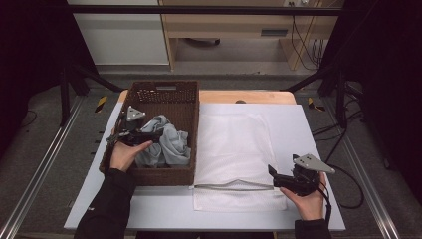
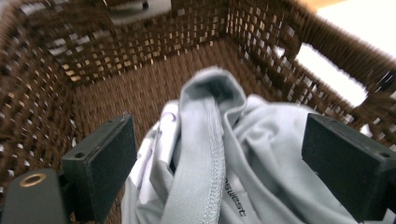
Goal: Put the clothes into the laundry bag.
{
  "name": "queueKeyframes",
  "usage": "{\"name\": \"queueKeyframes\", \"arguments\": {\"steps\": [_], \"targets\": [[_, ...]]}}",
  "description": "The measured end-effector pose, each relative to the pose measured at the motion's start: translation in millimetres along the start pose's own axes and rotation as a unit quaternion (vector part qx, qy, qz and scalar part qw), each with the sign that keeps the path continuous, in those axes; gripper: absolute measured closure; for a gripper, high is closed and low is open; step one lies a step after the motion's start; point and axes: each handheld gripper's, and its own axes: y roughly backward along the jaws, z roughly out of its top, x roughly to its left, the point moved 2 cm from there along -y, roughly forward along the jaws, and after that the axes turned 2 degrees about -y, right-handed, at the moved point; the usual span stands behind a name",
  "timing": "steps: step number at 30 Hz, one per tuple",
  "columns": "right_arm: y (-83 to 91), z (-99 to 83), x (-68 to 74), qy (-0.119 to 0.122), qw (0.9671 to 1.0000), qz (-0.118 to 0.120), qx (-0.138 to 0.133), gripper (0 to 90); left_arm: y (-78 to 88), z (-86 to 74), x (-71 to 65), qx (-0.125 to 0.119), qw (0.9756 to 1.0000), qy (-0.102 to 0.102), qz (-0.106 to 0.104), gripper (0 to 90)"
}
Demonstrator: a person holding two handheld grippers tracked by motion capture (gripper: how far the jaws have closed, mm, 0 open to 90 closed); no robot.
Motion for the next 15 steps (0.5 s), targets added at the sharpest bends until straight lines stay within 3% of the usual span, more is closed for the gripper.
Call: {"name": "queueKeyframes", "arguments": {"steps": [4,9,10,11,12,15], "targets": [[-0.6,0.1,-0.4,-0.003,1.0,0.001,-0.002,7.9,-7.4,-0.9,-3.5,0.025,0.9994,-0.016,-0.017,8.1],[-0.4,0.0,0.4,-0.004,1.0,0.005,-0.001,8.2,-15.6,-3.3,-5.6,0.046,0.9985,-0.018,-0.023,6.2],[-1.4,-0.6,0.2,-0.002,1.0,0.003,0.0,8.2,-20.9,-7.5,-7.8,0.075,0.9966,-0.03,-0.016,5.7],[-1.4,-0.6,0.2,-0.002,1.0,0.003,0.0,8.2,-20.9,-7.5,-7.8,0.075,0.9966,-0.03,-0.016,5.3],[-2.0,-1.1,0.3,-0.004,1.0,0.004,0.002,8.2,-24.7,-11.2,-9.9,0.098,0.9941,-0.047,-0.009,5.2],[-2.3,-1.8,0.9,-0.003,1.0,0.004,0.004,8.3,-26.6,-12.7,-10.7,0.104,0.993,-0.055,-0.008,5.1]]}}
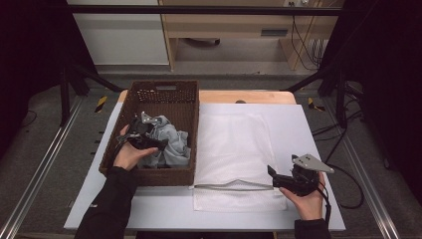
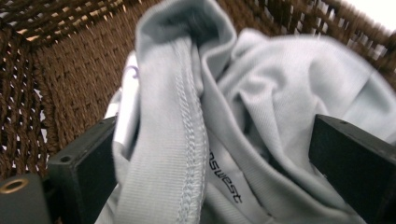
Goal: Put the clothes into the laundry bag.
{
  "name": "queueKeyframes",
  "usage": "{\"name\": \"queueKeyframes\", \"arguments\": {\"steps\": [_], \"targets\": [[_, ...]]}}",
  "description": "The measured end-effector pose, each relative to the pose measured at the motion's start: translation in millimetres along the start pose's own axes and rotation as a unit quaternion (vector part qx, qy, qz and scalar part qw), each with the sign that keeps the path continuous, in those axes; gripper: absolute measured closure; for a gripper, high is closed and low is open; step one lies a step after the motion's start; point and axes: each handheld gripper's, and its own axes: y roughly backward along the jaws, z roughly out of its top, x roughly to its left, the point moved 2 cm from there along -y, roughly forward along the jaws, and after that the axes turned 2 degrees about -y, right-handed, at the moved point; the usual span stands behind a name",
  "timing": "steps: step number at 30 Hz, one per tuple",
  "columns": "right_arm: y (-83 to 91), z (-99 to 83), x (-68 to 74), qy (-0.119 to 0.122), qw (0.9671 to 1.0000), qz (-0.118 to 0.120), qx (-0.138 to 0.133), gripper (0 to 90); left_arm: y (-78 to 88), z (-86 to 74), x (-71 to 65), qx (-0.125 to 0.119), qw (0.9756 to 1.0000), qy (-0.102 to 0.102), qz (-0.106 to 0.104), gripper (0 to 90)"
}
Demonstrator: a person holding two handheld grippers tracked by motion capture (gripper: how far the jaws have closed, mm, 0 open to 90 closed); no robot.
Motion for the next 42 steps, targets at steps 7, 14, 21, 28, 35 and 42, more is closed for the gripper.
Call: {"name": "queueKeyframes", "arguments": {"steps": [7,14,21,28,35,42], "targets": [[-2.2,-2.0,-0.5,0.003,1.0,-0.001,0.005,8.4,-9.6,-4.2,0.1,0.035,0.9993,0.004,-0.013,8.1],[-3.0,-3.2,-1.1,0.003,1.0,-0.003,0.007,8.4,-14.2,-8.3,-0.9,0.081,0.9955,0.036,-0.033,25.4],[-1.3,-3.3,-4.1,-0.005,1.0,-0.004,0.006,8.6,-15.2,-10.1,-2.2,0.127,0.9886,0.057,-0.057,53.2],[-0.4,-4.0,-6.1,-0.009,0.9999,-0.003,0.006,8.8,-7.0,-7.0,-1.6,0.12,0.989,0.061,-0.062,67.7],[1.5,-3.0,-7.0,-0.01,0.9999,-0.004,0.003,9.3,12.8,-2.9,4.4,0.026,0.9943,0.081,-0.064,70.7],[1.0,-3.0,-6.7,-0.011,0.9999,-0.002,0.004,9.6,33.5,2.7,6.7,-0.062,0.9933,0.083,-0.052,71.8]]}}
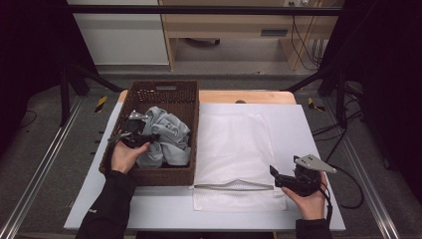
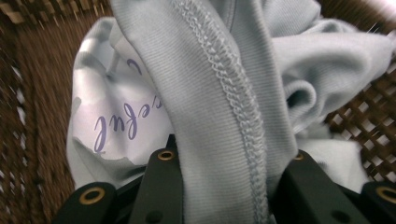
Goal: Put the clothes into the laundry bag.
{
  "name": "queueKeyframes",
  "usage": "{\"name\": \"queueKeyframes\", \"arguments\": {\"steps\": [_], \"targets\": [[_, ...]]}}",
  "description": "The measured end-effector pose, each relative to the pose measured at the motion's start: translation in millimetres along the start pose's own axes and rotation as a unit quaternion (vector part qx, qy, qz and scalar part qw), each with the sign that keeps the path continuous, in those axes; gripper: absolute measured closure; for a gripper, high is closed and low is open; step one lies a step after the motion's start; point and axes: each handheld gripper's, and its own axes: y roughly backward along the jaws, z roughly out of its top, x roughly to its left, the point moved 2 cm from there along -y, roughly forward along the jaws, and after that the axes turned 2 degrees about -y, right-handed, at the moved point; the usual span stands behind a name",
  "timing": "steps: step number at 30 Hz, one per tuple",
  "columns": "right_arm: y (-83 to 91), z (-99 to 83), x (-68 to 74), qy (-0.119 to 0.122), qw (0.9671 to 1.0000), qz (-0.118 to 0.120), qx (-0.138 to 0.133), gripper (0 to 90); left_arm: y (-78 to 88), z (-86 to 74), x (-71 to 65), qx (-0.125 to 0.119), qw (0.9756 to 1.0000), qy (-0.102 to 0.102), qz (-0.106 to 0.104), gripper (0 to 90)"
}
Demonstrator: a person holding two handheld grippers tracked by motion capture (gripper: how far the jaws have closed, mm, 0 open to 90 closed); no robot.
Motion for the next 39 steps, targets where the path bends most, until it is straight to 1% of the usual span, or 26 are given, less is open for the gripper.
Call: {"name": "queueKeyframes", "arguments": {"steps": [1,2,3,4,5,6,7,8,13,14,15,16,19,20,22,23,24,28,29,30,32,33,34,37,38,39], "targets": [[0.0,0.1,0.0,0.0,1.0,0.0,-0.001,9.7,7.7,3.2,-0.9,-0.031,0.9995,-0.003,0.005,72.0],[0.1,0.1,0.0,0.0,1.0,0.0,-0.001,9.7,7.7,3.2,-0.9,-0.031,0.9995,-0.003,0.005,72.1],[0.1,0.1,0.0,0.0,1.0,0.0,-0.001,9.7,11.5,4.8,-0.7,-0.045,0.9989,-0.003,0.009,72.1],[0.4,0.4,0.0,0.002,1.0,0.0,-0.001,9.7,19.9,8.2,0.7,-0.069,0.9975,0.01,0.005,72.2],[0.6,0.6,0.2,0.001,1.0,0.0,-0.001,9.7,24.5,10.1,1.3,-0.082,0.9965,0.013,0.004,72.2],[0.8,0.8,0.1,0.002,1.0,0.0,-0.002,9.8,28.9,12.1,1.6,-0.093,0.9956,0.012,0.005,72.2],[1.1,1.1,0.0,0.002,1.0,0.0,-0.003,9.8,28.9,12.1,1.6,-0.093,0.9956,0.012,0.005,72.2],[1.4,1.4,-0.2,0.001,1.0,0.0,-0.003,9.7,37.4,16.2,1.7,-0.115,0.9932,0.015,0.007,72.2],[2.8,1.9,-0.4,-0.001,1.0,0.0,-0.005,10.0,60.9,24.6,0.7,-0.166,0.9858,0.027,0.009,72.2],[2.8,1.9,-0.4,-0.001,1.0,0.0,-0.005,10.0,60.9,24.6,0.7,-0.166,0.9858,0.027,0.009,72.2],[3.0,2.2,-0.4,0.0,1.0,-0.001,-0.005,10.1,70.0,27.2,-0.2,-0.181,0.9829,0.032,0.009,72.2],[3.0,2.2,-0.3,0.001,1.0,-0.001,-0.006,10.2,74.3,28.6,-0.7,-0.189,0.9814,0.034,0.008,72.2],[3.1,2.3,0.3,0.001,1.0,0.0,-0.006,10.7,86.5,33.4,-2.7,-0.205,0.9781,0.033,0.008,72.2],[3.1,2.3,0.3,0.001,1.0,0.0,-0.006,10.7,86.5,33.4,-2.7,-0.205,0.9781,0.033,0.008,72.2],[2.9,2.2,0.4,0.002,1.0,0.0,-0.006,10.8,94.7,36.8,-5.1,-0.216,0.9758,0.033,0.008,72.2],[2.7,2.2,1.0,0.002,1.0,0.001,-0.008,11.4,102.9,40.1,-8.7,-0.226,0.9736,0.031,0.007,72.2],[2.7,2.2,1.0,0.002,1.0,0.001,-0.008,11.4,102.9,40.1,-8.7,-0.226,0.9736,0.031,0.007,72.1],[3.5,3.1,2.0,0.007,0.9999,0.003,-0.009,11.8,117.7,45.9,-16.9,-0.245,0.9694,0.021,0.005,72.1],[3.8,3.4,2.2,0.007,0.9999,0.003,-0.011,11.7,124.2,48.6,-21.1,-0.253,0.9674,0.018,0.005,72.1],[3.8,3.4,2.2,0.007,0.9999,0.003,-0.011,11.7,124.2,48.6,-21.1,-0.253,0.9674,0.018,0.005,72.1],[4.2,3.9,2.7,0.007,0.9999,0.004,-0.013,11.8,130.1,51.5,-25.5,-0.26,0.9656,0.013,0.005,72.1],[4.2,3.9,2.9,0.007,0.9999,0.005,-0.013,11.8,135.7,54.5,-30.5,-0.267,0.9637,0.01,0.006,72.1],[4.2,3.9,2.9,0.007,0.9999,0.005,-0.013,11.8,135.7,54.5,-30.5,-0.267,0.9637,0.01,0.006,72.1],[4.4,3.9,3.8,0.008,0.9998,0.009,-0.014,13.4,144.1,59.1,-38.3,-0.275,0.9614,0.006,0.002,72.1],[5.2,4.3,4.3,0.008,0.9997,0.015,-0.017,14.2,148.9,61.9,-44.7,-0.28,0.96,0.001,-0.004,72.0],[5.2,4.3,4.3,0.008,0.9997,0.015,-0.017,14.2,148.9,61.9,-44.7,-0.28,0.96,0.001,-0.004,72.0]]}}
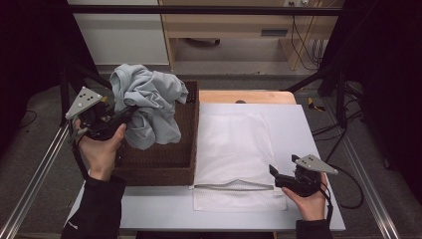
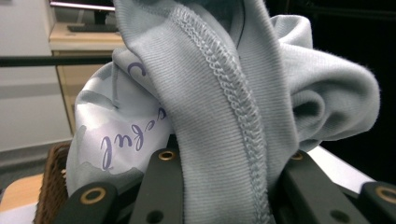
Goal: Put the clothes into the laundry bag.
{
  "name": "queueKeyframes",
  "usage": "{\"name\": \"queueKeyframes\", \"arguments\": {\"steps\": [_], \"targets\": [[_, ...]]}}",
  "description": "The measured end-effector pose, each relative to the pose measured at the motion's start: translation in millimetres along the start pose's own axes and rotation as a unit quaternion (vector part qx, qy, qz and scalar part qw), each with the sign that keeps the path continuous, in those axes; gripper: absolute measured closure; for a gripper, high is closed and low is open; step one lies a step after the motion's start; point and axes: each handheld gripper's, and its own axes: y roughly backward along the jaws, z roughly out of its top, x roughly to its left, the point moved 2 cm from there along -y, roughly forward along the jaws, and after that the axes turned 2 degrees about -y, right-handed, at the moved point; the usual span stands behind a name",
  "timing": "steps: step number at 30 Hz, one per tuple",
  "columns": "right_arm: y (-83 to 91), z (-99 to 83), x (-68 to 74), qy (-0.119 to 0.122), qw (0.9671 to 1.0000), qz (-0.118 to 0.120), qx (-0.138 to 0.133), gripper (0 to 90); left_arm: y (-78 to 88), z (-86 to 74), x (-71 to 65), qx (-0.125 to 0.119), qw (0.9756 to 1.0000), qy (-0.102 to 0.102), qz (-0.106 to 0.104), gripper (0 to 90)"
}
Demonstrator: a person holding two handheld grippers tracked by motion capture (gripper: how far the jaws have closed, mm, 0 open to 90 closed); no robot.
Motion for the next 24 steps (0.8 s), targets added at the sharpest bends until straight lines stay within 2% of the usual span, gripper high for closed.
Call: {"name": "queueKeyframes", "arguments": {"steps": [4,5,6,16,20,23,24], "targets": [[2.4,1.6,0.8,0.0,1.0,0.004,-0.005,14.2,3.3,8.9,-18.5,-0.006,0.9998,-0.011,-0.014,72.0],[2.4,1.6,0.8,0.0,1.0,0.004,-0.005,14.2,3.3,8.9,-18.5,-0.006,0.9998,-0.011,-0.014,71.9],[3.3,2.2,1.0,-0.001,1.0,0.004,-0.008,13.8,4.2,11.8,-25.8,-0.01,0.9996,-0.015,-0.02,71.9],[3.2,1.6,1.4,0.012,0.9999,0.001,-0.006,13.6,4.5,24.7,-58.0,-0.029,0.998,-0.031,-0.047,71.8],[4.1,1.8,0.4,0.023,0.9997,-0.011,-0.005,11.8,-3.1,24.7,-77.5,-0.027,0.9968,-0.04,-0.064,71.6],[4.8,2.1,0.0,0.026,0.9996,-0.014,-0.005,10.8,-7.9,22.3,-84.4,-0.024,0.9963,-0.04,-0.072,71.6],[5.8,2.5,-0.6,0.025,0.9995,-0.016,-0.005,10.7,-13.3,19.0,-91.8,-0.02,0.9958,-0.039,-0.08,71.6]]}}
